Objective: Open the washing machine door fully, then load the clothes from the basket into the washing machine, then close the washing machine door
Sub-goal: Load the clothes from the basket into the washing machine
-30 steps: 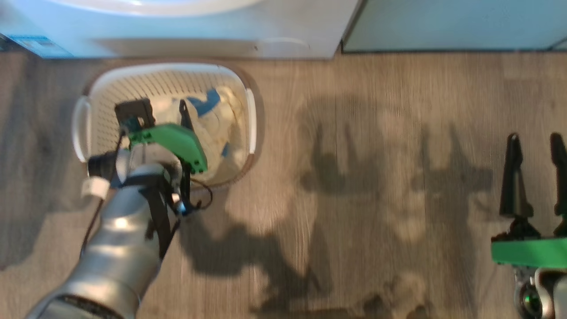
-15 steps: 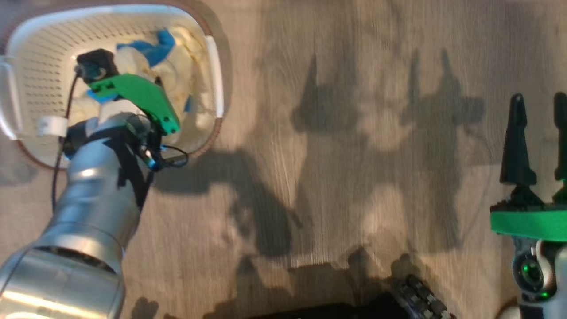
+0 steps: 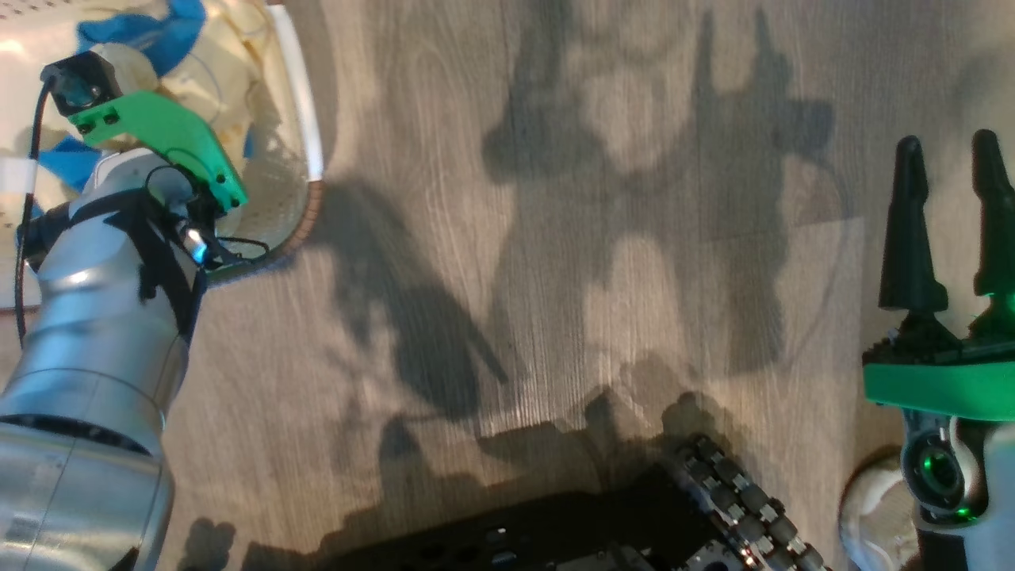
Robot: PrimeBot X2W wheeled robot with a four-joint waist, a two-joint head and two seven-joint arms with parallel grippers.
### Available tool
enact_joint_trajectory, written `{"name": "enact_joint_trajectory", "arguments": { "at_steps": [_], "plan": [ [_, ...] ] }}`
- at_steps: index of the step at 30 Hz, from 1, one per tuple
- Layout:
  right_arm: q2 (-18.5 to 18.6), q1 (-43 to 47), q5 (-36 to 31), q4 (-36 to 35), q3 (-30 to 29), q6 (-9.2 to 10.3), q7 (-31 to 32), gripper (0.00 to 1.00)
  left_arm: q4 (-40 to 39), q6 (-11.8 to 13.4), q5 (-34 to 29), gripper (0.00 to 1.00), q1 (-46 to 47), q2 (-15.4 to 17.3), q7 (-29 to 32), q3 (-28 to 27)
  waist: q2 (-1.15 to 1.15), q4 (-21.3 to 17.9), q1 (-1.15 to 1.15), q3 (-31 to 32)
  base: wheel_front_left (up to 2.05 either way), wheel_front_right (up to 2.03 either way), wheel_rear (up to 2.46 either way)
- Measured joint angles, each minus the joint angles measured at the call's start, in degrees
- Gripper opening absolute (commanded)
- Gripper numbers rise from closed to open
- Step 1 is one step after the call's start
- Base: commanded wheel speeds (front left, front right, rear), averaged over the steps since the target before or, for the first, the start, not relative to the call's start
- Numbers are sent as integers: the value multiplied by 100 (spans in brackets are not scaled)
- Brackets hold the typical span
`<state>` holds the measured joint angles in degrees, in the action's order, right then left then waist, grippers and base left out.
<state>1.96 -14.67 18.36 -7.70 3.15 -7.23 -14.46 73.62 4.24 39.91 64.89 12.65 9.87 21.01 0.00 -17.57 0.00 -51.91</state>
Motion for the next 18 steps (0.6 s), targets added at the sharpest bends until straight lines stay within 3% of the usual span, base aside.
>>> {"name": "enact_joint_trajectory", "arguments": {
  "at_steps": [2, 3, 4, 5, 7, 8, 18],
  "plan": [
    [0, -22, 67, -15, 49, 0, 0, 100, 7, 94, 0, 100, 40, 14, 109, -1, 0, -94, 0, -121, 0, 0, 0],
    [0, -31, 93, -15, 52, 0, 0, 100, 7, 122, 0, 93, 53, 14, 121, 3, 0, -114, 0, -149, 0, 0, 0],
    [0, -40, 96, -15, 58, 0, 0, 100, 7, 145, 0, 74, 60, 15, 132, 3, 0, -131, 0, -170, 0, 0, 0],
    [0, -58, 96, -15, 59, 0, 0, 100, 7, 151, 1, 44, 63, 15, 132, 2, 0, -143, 0, -185, 0, 0, 0],
    [0, -102, 97, -15, 64, 0, 0, 100, 20, 187, 1, 7, 62, 15, 132, 8, 0, -149, 0, -189, 0, 0, 0],
    [0, -119, 97, -22, 65, 0, 0, 100, 20, 187, 2, 0, 62, 15, 132, 8, 0, -149, 0, -185, 0, 0, 0],
    [0, -121, 97, -26, 5, 0, 0, 100, 49, 190, 58, 0, 43, -74, -138, 51, 0, -26, 0, -92, 0, 0, 0]
  ]
}}
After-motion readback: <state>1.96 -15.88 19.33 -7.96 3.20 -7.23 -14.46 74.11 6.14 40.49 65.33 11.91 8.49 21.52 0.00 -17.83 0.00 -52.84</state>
